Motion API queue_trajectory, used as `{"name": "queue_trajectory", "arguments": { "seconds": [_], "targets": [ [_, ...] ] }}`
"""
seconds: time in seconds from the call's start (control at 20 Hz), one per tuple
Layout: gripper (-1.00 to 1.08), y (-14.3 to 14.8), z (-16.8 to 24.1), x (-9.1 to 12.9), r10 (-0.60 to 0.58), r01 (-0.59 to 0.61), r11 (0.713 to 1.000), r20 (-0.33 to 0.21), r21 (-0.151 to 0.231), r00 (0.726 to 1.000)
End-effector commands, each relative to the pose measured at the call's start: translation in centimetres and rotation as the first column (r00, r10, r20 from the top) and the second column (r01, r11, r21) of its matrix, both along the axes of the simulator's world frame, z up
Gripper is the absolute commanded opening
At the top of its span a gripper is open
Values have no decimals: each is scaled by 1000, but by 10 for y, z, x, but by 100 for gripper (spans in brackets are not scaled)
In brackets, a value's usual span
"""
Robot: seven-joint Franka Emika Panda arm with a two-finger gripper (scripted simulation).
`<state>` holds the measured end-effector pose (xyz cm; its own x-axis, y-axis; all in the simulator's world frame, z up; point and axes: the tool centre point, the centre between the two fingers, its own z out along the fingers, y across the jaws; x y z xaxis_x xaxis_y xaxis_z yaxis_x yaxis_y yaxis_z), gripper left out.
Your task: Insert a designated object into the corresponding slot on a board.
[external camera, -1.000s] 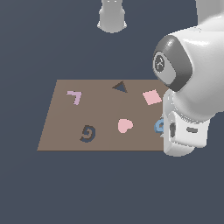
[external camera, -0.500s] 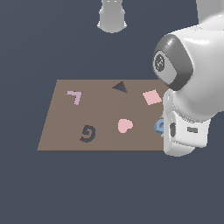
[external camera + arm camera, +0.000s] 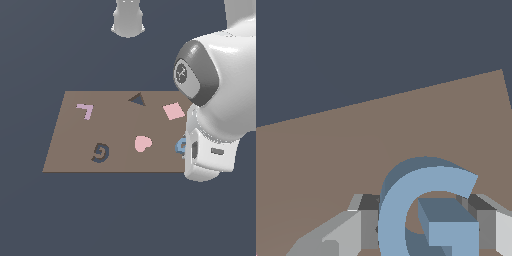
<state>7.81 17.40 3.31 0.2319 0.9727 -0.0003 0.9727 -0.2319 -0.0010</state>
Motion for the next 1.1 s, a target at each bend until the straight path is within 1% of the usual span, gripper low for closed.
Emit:
{"name": "queue_trajectory", "arguments": {
  "seconds": [0.0,0.15,0.3,0.4,0.5,0.6,0.75,0.9,1.05],
  "targets": [
    [-100,-5,0,5,-37,37,999,1,0,999],
    [-100,-12,1,14,-102,102,995,1,0,995],
    [-100,-23,1,24,-184,184,983,1,0,983],
    [-100,-32,2,31,-248,248,969,1,0,969],
    [-100,-43,2,38,-317,317,948,1,0,948],
    [-100,-55,2,45,-388,388,921,1,0,921],
    [-100,-73,3,53,-487,487,874,1,0,874],
    [-100,-91,3,59,-576,576,818,1,0,818],
    [-100,-109,4,63,-656,656,755,1,0,755]
  ]
}}
